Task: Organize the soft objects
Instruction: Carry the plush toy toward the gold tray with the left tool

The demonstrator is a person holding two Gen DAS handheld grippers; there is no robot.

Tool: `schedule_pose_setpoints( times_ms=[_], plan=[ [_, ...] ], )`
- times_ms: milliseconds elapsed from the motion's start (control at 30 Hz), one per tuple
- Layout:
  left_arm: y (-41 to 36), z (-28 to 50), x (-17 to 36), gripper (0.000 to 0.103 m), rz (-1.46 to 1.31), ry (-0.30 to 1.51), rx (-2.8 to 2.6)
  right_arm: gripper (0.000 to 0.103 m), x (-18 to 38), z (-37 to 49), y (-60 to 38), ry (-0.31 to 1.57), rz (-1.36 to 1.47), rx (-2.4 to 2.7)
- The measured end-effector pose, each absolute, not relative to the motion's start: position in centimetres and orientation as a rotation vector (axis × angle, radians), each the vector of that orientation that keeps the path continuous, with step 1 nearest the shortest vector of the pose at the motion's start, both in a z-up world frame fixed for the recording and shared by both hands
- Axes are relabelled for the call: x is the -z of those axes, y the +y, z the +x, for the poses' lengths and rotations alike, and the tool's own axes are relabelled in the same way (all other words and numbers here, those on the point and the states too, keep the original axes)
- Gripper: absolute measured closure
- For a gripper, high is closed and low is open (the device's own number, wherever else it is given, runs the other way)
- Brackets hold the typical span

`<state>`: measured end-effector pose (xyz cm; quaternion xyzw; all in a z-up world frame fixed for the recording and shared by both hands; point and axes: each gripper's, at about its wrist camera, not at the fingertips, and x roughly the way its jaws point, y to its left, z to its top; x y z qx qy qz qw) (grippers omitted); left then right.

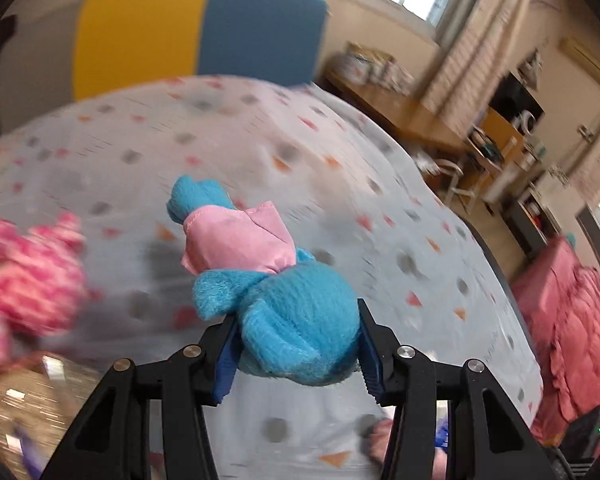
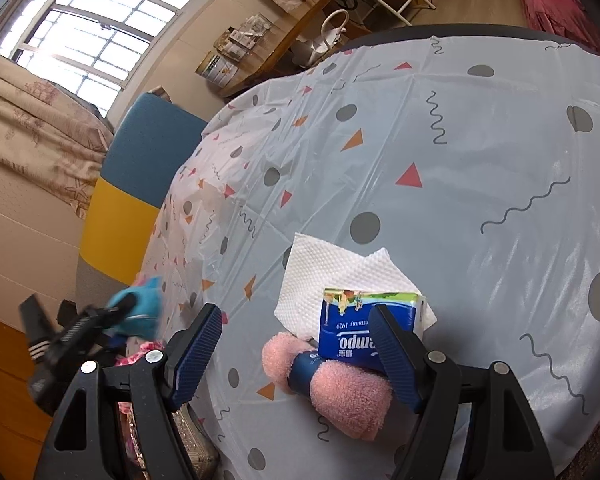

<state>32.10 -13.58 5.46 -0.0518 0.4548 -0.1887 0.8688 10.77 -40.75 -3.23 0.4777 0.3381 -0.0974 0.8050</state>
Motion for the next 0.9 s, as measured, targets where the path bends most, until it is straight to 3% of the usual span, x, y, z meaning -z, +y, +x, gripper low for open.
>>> schedule_pose_setpoints(
  times_ms=[400, 633, 900],
  plan=[
    [4.0, 32.5, -9.6, 0.051, -0.148, 0.845, 0.111, 0.026, 3.4, 11.4, -39.9, 0.782, 0.956, 0.218],
    [12.3, 28.2, -8.4, 0.051, -0.198, 0.84, -0.007, 0.026, 3.7, 11.6, -39.6, 0.807, 0.947, 0.22],
    [16.3, 20.8, -6.9, 0.051, -0.214, 0.827, -0.016, 0.026, 2.9, 12.3, -40.0, 0.814, 0.897, 0.202]
  ],
)
